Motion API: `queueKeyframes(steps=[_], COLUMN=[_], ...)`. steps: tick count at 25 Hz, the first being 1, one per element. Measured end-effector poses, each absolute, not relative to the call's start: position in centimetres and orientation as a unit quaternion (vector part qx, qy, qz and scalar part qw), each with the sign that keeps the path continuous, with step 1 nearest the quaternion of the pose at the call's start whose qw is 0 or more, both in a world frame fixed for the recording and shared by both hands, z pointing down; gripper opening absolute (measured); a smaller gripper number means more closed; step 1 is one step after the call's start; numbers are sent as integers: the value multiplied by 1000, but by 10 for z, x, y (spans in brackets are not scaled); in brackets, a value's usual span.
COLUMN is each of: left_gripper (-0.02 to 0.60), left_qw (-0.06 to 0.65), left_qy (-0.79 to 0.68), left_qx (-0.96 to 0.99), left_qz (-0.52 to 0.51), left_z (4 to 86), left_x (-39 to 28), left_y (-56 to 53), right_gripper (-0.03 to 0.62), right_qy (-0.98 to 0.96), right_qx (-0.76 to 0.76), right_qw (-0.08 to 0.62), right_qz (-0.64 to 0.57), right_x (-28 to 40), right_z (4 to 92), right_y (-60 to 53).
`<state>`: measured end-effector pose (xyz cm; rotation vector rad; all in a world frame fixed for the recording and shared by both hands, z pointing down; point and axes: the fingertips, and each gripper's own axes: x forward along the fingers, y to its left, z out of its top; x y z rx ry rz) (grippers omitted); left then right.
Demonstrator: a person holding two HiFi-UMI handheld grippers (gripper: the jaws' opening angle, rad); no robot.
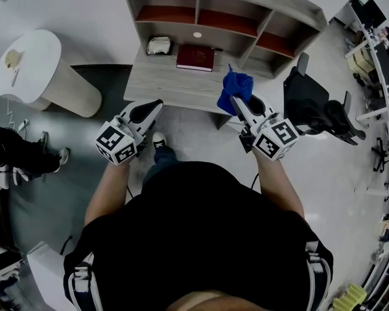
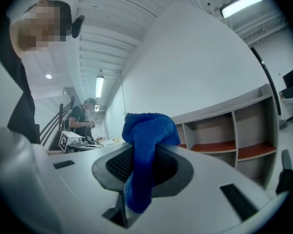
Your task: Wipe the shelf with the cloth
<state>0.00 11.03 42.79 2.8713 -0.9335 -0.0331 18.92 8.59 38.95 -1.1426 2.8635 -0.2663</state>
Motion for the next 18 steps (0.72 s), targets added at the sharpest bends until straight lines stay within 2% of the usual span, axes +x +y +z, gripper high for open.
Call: queueKeyframes(steps=[18], left_gripper=[17], left_qw=[76], left_qy=[-304], left_qx=[949], left_qz=[-12], left_z=[438], left_x=[-21], left_y=[75], right_gripper=[81], right_qy=[916], right_qx=[-389], right_qw=[12], right_qz=[-101], right_x=[175], right_z=[401], right_y=[50])
